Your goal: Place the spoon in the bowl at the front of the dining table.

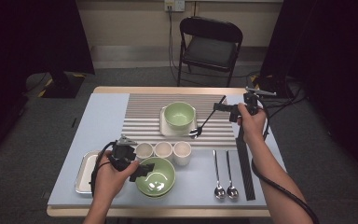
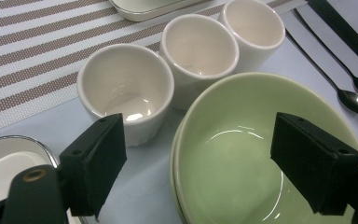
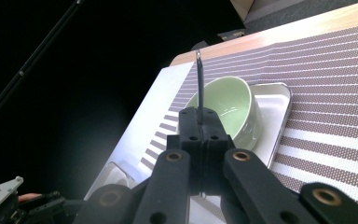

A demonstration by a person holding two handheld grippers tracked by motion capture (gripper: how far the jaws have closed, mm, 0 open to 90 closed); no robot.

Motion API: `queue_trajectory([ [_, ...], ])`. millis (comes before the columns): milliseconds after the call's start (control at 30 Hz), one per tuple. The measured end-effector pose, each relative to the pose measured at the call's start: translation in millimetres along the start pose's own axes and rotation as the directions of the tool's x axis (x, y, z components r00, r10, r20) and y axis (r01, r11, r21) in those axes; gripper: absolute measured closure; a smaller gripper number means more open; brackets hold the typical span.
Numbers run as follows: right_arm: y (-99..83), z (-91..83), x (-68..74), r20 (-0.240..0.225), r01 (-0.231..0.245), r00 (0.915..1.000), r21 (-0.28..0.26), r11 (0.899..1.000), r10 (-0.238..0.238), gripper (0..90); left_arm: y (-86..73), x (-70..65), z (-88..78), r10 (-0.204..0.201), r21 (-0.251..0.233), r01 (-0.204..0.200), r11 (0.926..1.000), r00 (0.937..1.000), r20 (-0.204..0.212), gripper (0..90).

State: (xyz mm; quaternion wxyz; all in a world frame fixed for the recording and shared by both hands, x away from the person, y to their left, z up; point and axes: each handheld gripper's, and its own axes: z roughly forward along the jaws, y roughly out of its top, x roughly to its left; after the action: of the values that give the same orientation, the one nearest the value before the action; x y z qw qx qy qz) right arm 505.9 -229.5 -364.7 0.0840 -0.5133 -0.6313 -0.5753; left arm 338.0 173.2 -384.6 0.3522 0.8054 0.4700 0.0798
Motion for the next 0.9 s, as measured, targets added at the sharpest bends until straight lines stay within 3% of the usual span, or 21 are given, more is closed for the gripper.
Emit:
queue_trajectory([
  [567,1.4,8.1,-5.7,0.031,-0.011,0.9994,-0.034,0.999,0.012,90.0,-6.5,-2.2,-4.6,0.006,0.002,-0.006,1.0,1.0,0.003,17.7],
  [900,8.2,12.3,-7.7,0.053,-0.007,0.9985,-0.045,0.999,0.01,90.0,-10.7,0.9,1.8,-0.016,0.013,0.016,0.9998,0.9998,0.014,17.8],
])
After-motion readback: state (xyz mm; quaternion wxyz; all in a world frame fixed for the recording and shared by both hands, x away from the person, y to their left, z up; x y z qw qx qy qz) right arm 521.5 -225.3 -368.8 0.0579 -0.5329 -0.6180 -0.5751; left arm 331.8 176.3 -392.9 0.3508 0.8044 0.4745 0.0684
